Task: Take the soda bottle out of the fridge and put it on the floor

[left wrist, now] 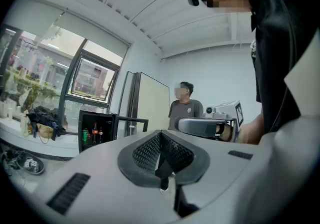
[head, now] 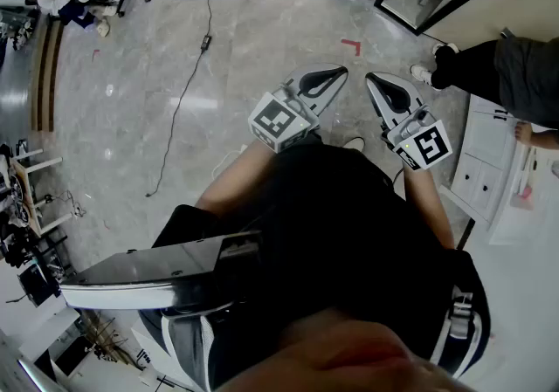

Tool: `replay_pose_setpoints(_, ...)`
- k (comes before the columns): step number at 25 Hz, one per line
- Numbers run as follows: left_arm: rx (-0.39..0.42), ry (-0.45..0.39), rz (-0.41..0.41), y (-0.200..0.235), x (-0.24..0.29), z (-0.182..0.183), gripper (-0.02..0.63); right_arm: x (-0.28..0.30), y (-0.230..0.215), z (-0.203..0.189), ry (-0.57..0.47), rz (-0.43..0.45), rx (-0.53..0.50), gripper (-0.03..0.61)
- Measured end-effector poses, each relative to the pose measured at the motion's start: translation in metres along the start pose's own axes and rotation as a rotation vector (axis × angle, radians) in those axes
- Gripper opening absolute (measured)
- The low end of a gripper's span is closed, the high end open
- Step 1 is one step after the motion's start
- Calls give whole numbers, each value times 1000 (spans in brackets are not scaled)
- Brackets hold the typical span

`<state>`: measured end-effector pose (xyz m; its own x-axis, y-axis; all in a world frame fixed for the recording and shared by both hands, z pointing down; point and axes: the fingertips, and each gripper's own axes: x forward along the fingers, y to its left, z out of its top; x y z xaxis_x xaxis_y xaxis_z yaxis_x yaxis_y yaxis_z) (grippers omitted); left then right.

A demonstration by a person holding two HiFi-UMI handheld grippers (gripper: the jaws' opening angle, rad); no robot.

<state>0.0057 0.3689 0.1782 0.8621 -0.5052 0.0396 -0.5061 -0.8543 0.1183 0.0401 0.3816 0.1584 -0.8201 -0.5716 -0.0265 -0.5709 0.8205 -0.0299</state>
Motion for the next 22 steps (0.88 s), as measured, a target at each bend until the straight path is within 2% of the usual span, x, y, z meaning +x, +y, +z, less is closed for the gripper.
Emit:
replay_pose_setpoints(10, -3, 11, 21, -26, 6, 0, 5, -25, 4, 1, 8, -2, 1, 11)
replay_pose_setpoints(18, -22, -1, 49, -35, 10, 0, 5, -40, -2, 13, -51, 7, 5, 12)
replay_pose_setpoints(22, 3, -3, 59, -49, 17, 3, 5, -55, -2, 12, -49, 26, 6, 11)
